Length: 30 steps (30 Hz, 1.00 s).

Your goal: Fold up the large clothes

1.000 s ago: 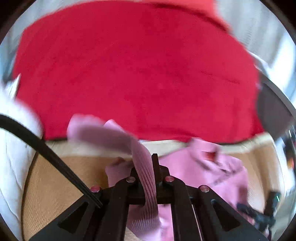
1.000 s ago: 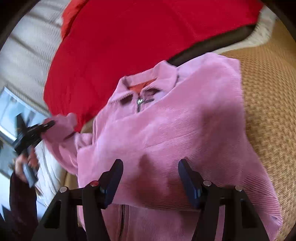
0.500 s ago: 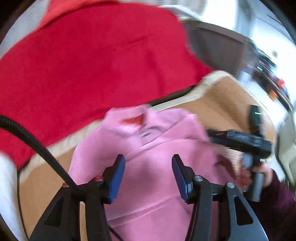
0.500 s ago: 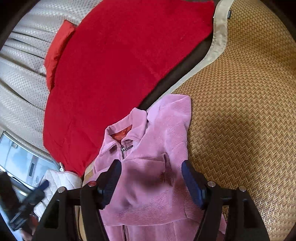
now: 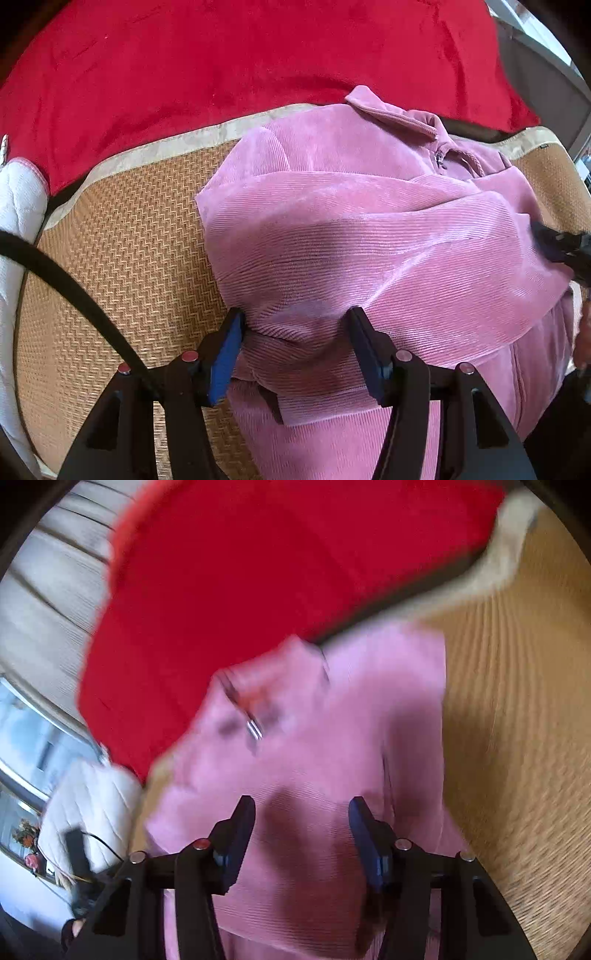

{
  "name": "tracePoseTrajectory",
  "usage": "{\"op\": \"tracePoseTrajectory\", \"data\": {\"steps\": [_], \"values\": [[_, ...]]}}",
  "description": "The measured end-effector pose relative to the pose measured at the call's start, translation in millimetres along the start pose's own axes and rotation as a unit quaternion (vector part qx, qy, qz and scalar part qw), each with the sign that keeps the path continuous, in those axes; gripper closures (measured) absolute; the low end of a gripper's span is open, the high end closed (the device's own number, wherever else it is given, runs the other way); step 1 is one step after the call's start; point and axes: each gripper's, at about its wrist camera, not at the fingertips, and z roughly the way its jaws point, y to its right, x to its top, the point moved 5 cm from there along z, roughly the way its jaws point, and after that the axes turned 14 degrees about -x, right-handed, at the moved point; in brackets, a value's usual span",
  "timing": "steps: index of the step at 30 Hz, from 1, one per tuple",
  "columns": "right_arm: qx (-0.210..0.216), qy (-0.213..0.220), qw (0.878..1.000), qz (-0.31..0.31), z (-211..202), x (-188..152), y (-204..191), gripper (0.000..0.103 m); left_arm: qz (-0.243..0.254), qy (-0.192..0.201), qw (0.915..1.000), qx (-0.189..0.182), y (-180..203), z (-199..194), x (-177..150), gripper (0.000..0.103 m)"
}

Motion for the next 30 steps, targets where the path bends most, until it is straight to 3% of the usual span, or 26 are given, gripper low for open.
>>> {"op": "tracePoseTrajectory", "data": {"steps": [1, 5, 8, 13, 15, 16, 19, 23, 26, 30], "values": [[-0.010, 0.011, 1.000, 0.001, -1, 1, 1, 0.061, 0.003, 0.002, 1.0000, 0.000, 1, -6, 4, 0.044], [0.015, 0.050, 0.999, 0.004, -20, 11, -5, 0.060, 0.024, 0.049, 0.9985, -0.004, 12, -28, 27, 0.042], [0.026, 0.069, 0.997, -0.020, -27, 11, -16, 0.060, 0.012, 0.068, 0.9976, -0.007, 8, -22, 39, 0.040], [-0.004, 0.001, 0.998, -0.058, 7, -9, -21, 0.060, -0.018, 0.011, 0.9997, -0.010, 1, 22, 33, 0.040], [0.003, 0.005, 0.999, -0.051, 0, -8, -20, 0.060, -0.019, 0.016, 0.9996, -0.009, 3, 14, 30, 0.039], [0.006, 0.001, 0.999, -0.049, -5, -8, -19, 0.054, -0.020, 0.016, 0.9996, -0.013, 4, 7, 26, 0.039], [0.032, 0.019, 0.999, -0.031, -26, -7, -12, 0.032, -0.014, 0.024, 0.9993, -0.024, 6, -17, 9, 0.039], [0.049, 0.027, 0.998, -0.026, -47, -13, 1, 0.029, -0.007, 0.034, 0.9984, -0.044, 6, -53, -35, 0.039], [0.058, 0.016, 0.998, -0.020, -60, -23, 16, 0.029, -0.015, 0.036, 0.9971, -0.066, 5, -74, -72, 0.032], [0.067, 0.012, 0.997, -0.032, -81, -39, 33, 0.029, -0.019, 0.032, 0.9959, -0.082, 10, -87, -118, 0.032]]}}
